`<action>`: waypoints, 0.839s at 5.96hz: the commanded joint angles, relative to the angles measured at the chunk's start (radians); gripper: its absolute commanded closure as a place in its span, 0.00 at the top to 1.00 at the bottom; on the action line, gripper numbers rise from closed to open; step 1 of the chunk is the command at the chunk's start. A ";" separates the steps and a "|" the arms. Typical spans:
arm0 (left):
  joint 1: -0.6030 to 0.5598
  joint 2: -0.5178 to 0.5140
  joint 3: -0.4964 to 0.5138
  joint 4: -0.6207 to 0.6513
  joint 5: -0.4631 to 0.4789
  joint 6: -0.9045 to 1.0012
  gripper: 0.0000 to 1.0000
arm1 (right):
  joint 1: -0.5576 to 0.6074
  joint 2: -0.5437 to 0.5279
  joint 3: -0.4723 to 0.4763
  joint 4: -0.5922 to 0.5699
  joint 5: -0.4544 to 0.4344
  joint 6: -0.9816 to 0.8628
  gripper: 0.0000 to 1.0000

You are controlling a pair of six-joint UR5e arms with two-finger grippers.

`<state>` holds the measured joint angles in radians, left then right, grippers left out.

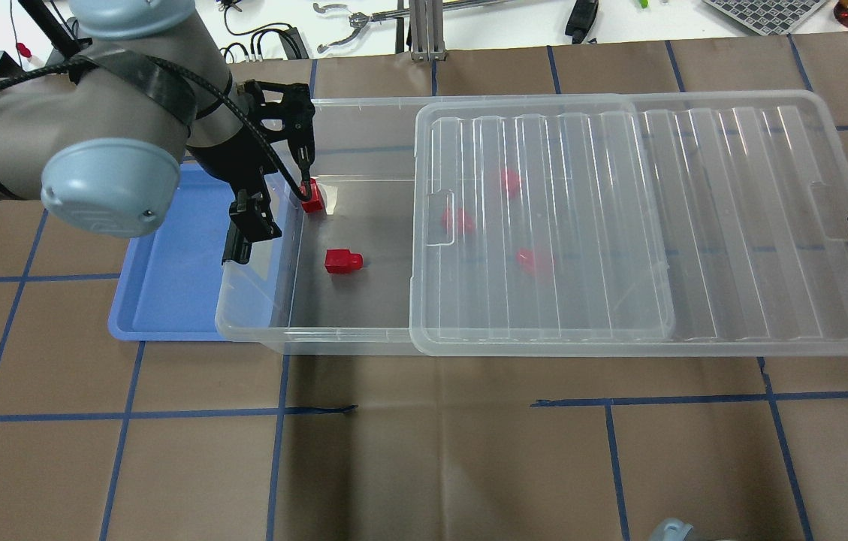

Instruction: Place red block in blue tray from box

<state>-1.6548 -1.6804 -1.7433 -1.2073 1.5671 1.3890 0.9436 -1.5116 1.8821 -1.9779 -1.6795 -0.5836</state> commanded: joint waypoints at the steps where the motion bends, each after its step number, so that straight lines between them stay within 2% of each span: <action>1: -0.025 -0.068 -0.036 0.103 0.001 0.033 0.98 | -0.002 -0.001 -0.001 0.001 0.003 0.001 1.00; 3: -0.051 -0.177 -0.035 0.113 0.001 0.024 0.98 | -0.002 -0.002 0.005 0.008 0.004 0.002 1.00; 5: -0.056 -0.257 -0.041 0.182 -0.018 0.022 0.98 | -0.002 -0.016 0.008 0.020 -0.003 0.025 1.00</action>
<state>-1.7082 -1.8962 -1.7812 -1.0549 1.5605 1.4125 0.9419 -1.5219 1.8874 -1.9622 -1.6796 -0.5688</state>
